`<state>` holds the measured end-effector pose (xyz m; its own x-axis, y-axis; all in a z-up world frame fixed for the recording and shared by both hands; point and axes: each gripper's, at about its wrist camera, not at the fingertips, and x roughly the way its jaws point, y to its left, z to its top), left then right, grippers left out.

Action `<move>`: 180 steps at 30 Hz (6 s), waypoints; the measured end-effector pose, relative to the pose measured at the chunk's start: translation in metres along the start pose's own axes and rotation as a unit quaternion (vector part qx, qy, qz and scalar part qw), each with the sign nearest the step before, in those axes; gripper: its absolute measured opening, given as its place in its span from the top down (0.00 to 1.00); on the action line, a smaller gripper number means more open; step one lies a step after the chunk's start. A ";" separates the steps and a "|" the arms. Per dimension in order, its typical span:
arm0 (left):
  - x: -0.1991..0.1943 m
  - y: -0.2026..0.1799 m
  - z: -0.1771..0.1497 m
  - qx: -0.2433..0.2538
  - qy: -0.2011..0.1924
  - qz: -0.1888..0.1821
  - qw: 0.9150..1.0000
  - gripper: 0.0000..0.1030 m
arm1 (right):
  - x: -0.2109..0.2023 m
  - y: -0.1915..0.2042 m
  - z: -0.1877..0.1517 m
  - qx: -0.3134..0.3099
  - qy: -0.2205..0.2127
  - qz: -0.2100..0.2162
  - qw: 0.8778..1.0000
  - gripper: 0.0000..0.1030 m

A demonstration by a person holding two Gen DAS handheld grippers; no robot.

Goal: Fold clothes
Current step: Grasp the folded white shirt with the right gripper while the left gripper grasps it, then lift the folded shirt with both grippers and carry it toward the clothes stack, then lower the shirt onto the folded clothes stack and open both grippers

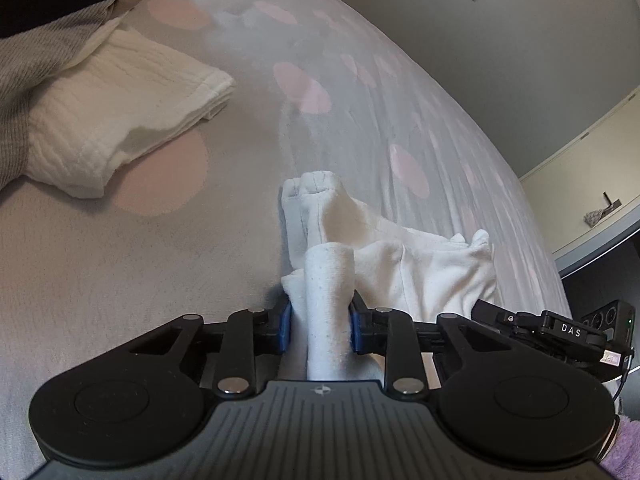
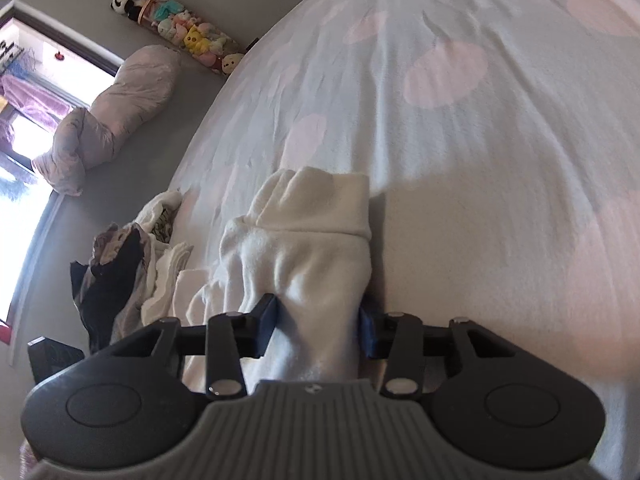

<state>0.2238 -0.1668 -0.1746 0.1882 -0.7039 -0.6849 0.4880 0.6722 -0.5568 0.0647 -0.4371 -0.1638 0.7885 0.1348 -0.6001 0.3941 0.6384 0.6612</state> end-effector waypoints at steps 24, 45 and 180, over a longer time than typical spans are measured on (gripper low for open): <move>-0.043 -0.057 -0.005 0.074 -0.048 0.070 0.994 0.81 | -0.035 0.062 -0.007 -0.143 -0.043 -0.048 0.988 0.84; -0.173 -0.171 -0.038 0.185 -0.153 0.072 0.968 0.82 | -0.182 0.129 -0.048 -0.201 -0.156 -0.007 0.967 0.84; 0.066 -0.614 -0.253 0.514 0.119 -0.154 0.836 0.74 | -0.611 -0.238 -0.096 0.022 -0.229 -0.401 0.887 0.47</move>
<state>-0.2788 -0.5674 0.0034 -0.1965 -0.6591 -0.7260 0.9792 -0.1702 -0.1105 -0.5556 -0.5988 0.0022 0.3516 -0.6771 -0.6465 0.9249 0.3579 0.1282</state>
